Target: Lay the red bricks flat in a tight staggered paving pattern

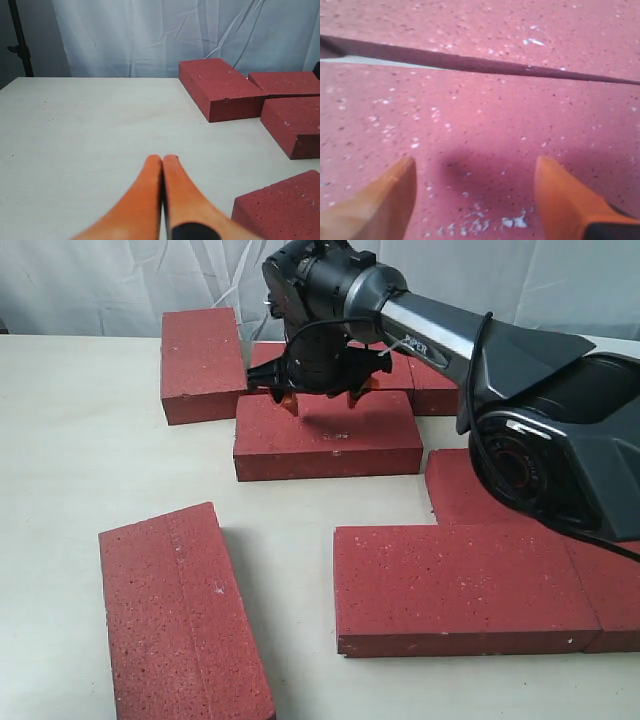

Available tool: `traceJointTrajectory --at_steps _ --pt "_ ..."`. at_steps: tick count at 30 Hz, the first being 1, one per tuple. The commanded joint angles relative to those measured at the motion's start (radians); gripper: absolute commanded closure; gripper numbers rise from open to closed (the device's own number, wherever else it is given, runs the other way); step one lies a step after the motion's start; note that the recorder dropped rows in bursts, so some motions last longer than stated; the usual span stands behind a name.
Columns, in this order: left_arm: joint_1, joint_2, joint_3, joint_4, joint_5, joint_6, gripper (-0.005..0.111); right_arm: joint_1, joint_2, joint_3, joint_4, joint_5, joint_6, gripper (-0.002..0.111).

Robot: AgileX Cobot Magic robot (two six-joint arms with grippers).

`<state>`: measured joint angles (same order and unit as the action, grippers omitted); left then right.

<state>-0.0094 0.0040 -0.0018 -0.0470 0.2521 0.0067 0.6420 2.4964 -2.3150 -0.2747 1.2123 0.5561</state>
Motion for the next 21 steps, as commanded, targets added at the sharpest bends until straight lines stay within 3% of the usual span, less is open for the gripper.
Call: traceJointTrajectory --at_steps 1,4,5,13,21 --pt "0.005 -0.004 0.002 0.002 -0.014 0.001 0.107 0.062 -0.042 0.0 0.042 0.009 -0.056 0.073" --pt "0.005 -0.004 0.002 0.002 -0.014 0.001 0.107 0.08 -0.064 0.034 0.103 0.009 -0.096 0.105" --pt "0.005 -0.004 0.002 0.002 -0.014 0.001 0.107 0.082 -0.075 0.052 0.115 0.009 -0.096 0.108" --pt "0.005 -0.004 0.002 0.002 -0.014 0.001 0.107 0.07 -0.286 0.381 0.22 -0.097 -0.226 0.108" --pt "0.005 -0.004 0.002 0.005 -0.014 0.001 0.107 -0.067 -0.489 0.727 0.337 -0.315 -0.399 0.108"
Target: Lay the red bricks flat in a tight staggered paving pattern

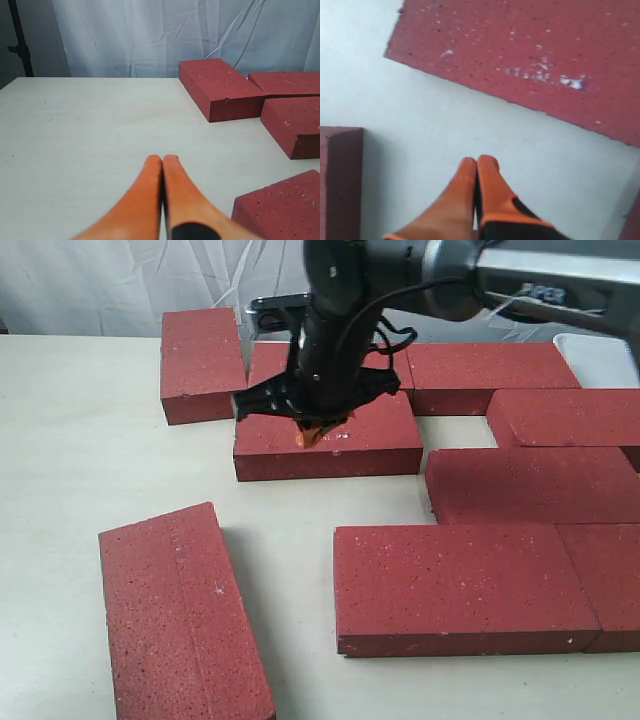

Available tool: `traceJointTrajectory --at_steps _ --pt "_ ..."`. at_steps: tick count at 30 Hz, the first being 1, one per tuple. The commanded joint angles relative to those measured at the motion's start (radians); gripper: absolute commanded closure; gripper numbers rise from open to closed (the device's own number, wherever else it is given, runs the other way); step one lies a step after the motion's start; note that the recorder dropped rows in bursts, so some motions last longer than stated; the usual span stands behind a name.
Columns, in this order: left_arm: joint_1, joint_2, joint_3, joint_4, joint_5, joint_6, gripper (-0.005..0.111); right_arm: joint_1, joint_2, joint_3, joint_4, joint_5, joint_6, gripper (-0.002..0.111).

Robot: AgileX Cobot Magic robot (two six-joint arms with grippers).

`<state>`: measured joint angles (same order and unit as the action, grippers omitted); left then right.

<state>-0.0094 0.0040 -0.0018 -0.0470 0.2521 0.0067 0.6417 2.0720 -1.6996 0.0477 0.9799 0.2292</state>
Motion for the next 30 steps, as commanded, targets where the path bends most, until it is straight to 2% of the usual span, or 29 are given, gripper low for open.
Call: traceJointTrajectory --at_steps 1,4,15,20,30 --pt "0.005 -0.004 0.002 0.005 -0.014 0.001 0.107 -0.101 -0.072 0.164 0.034 -0.125 -0.121 0.108" --pt "0.005 -0.004 0.002 0.005 -0.014 0.001 0.107 -0.135 -0.059 0.229 0.092 -0.213 -0.182 0.108" --pt "0.005 -0.004 0.002 0.005 -0.014 0.001 0.107 -0.122 0.102 0.228 0.192 -0.4 -0.199 0.108" --pt "0.005 -0.004 0.002 0.005 -0.014 0.001 0.107 -0.122 0.105 0.228 0.251 -0.421 -0.237 0.108" --pt "0.005 -0.004 0.002 0.005 -0.014 0.001 0.107 -0.122 0.106 0.228 0.253 -0.479 -0.237 0.108"
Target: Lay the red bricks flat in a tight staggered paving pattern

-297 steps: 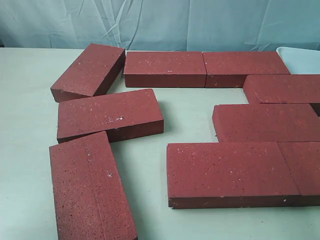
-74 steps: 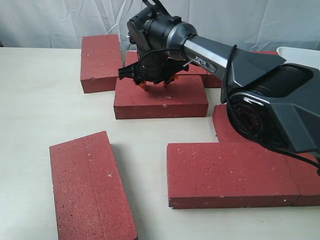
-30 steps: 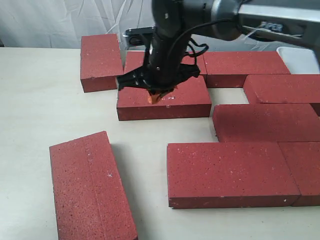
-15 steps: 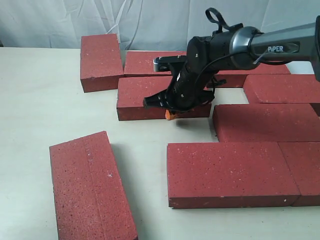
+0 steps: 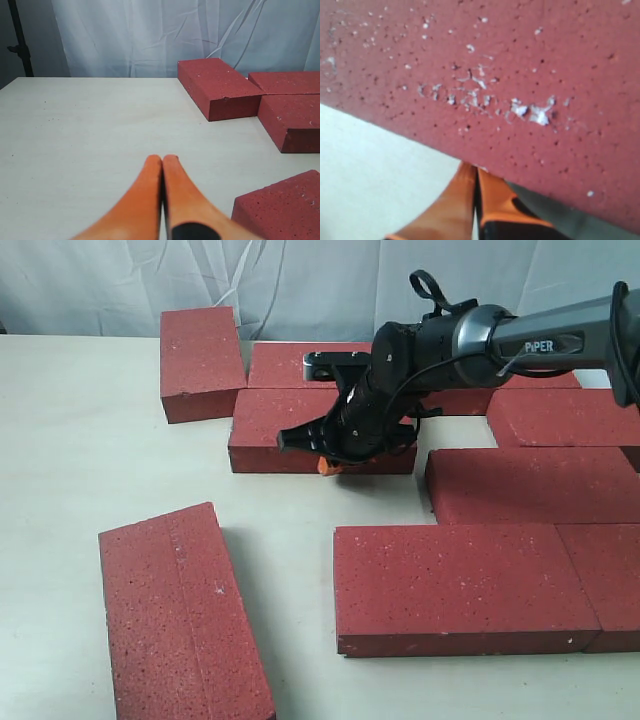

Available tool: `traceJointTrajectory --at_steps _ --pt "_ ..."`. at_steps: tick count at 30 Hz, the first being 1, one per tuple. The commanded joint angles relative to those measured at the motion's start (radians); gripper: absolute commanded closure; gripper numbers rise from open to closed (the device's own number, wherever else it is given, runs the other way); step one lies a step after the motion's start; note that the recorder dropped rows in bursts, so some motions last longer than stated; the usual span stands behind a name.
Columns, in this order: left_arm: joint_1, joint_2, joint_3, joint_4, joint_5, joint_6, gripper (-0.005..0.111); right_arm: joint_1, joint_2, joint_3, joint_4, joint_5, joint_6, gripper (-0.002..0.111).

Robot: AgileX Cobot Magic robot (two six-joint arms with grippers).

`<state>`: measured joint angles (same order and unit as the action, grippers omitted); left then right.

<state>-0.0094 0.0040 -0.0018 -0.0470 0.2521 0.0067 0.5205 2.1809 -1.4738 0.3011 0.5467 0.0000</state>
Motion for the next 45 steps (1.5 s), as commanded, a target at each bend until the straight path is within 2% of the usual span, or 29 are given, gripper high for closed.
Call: traceJointTrajectory --at_steps 1,10,14,17,22,29,33,38,45 --pt "0.005 -0.004 0.002 0.005 -0.014 0.001 0.107 -0.001 -0.003 0.002 -0.003 -0.038 -0.008 0.108" --pt "0.005 -0.004 0.002 0.005 -0.014 0.001 0.107 0.0 -0.121 0.002 -0.003 0.064 -0.006 0.108" --pt "0.005 -0.004 0.002 0.005 -0.014 0.001 0.107 0.03 -0.166 -0.026 -0.007 0.077 -0.008 0.108" --pt "0.005 -0.004 0.002 0.005 -0.014 0.001 0.107 0.069 -0.151 -0.11 -0.011 0.1 -0.008 0.108" --pt "0.005 -0.004 0.002 0.005 -0.014 0.001 0.107 0.148 -0.046 -0.37 -0.026 0.19 0.012 0.109" --pt "0.005 -0.004 0.002 0.005 -0.014 0.001 0.107 0.227 0.183 -0.796 -0.226 0.387 0.238 0.109" --pt "0.005 -0.004 0.002 0.005 -0.014 0.001 0.107 0.241 0.321 -1.007 -0.25 0.409 0.358 0.109" --pt "0.005 -0.004 0.002 0.005 -0.014 0.001 0.107 0.238 0.436 -1.133 -0.254 0.421 0.422 0.109" --pt "0.005 -0.004 0.002 0.005 -0.014 0.001 0.107 0.236 0.511 -1.144 -0.322 0.427 0.452 0.109"
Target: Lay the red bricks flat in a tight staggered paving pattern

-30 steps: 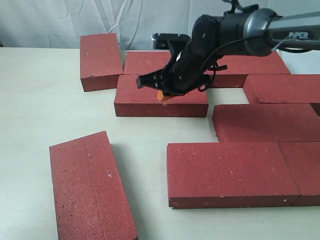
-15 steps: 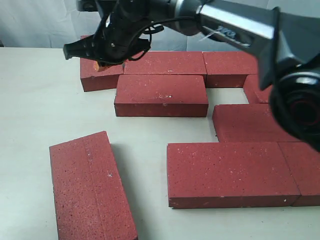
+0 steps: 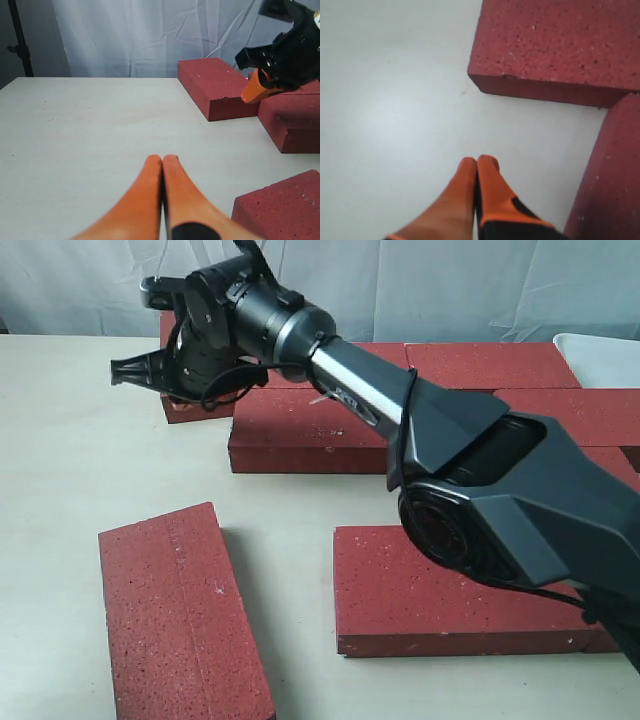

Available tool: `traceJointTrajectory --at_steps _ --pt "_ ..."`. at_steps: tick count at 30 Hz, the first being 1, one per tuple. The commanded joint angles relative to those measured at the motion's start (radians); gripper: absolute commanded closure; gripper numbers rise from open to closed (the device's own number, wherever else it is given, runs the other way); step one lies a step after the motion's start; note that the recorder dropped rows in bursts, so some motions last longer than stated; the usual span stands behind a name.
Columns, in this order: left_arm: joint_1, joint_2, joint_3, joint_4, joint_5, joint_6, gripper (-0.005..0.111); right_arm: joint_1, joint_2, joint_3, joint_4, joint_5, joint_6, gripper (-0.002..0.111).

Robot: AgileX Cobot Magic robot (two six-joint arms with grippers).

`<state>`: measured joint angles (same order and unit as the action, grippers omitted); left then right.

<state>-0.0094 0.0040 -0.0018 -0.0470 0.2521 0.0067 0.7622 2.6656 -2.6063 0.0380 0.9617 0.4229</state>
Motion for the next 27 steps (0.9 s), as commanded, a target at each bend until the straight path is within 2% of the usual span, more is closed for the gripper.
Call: traceJointTrajectory --at_steps 1,13,27 --pt "0.005 -0.004 0.002 0.005 -0.014 0.001 0.107 -0.006 0.03 -0.011 -0.066 0.017 0.032 0.109" --pt "0.005 -0.004 0.002 0.005 -0.014 0.001 0.107 -0.071 0.048 -0.011 -0.054 0.132 0.038 0.109" --pt "0.005 -0.004 0.002 0.005 -0.014 0.001 0.107 -0.094 0.048 -0.011 -0.071 0.241 0.041 0.109"
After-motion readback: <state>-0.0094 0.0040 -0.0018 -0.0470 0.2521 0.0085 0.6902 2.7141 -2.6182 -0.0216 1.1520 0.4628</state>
